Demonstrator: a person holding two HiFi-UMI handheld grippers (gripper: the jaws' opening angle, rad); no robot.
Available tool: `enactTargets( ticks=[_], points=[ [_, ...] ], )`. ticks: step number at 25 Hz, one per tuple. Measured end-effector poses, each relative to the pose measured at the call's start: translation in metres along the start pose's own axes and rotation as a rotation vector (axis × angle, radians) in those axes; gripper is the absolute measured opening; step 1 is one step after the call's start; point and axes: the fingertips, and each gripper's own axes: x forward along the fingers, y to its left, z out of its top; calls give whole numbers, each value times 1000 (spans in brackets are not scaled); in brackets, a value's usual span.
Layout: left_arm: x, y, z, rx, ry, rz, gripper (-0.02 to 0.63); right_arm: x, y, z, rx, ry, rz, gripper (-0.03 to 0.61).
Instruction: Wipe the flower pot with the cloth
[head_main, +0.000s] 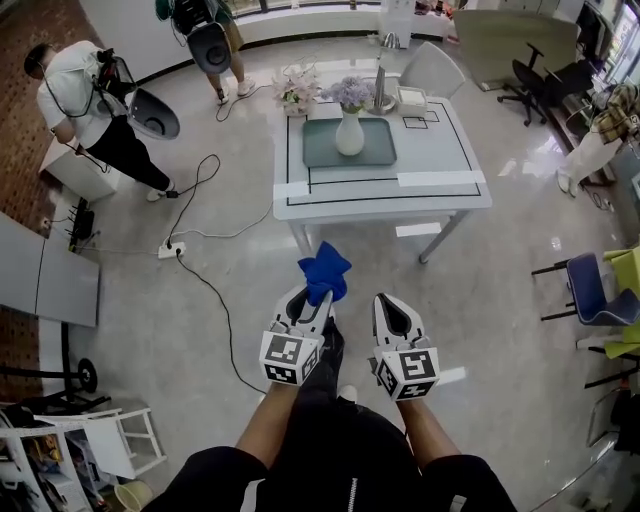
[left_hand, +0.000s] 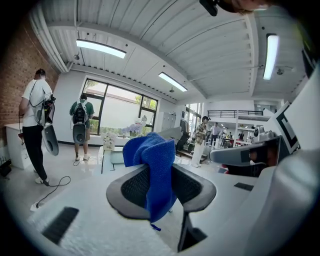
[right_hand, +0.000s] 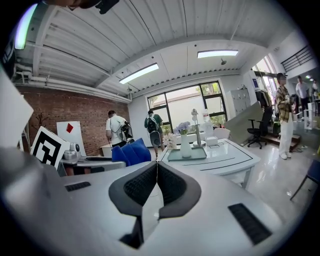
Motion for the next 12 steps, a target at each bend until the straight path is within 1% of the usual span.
enactTargets(
  ticks=[5,12],
  points=[
    [65,49,18,7,-4,-14,126,78,-20,19,-5,10,5,9],
    [157,122,46,-5,29,-57,125,191,-41,54,5,59,7,9]
  ],
)
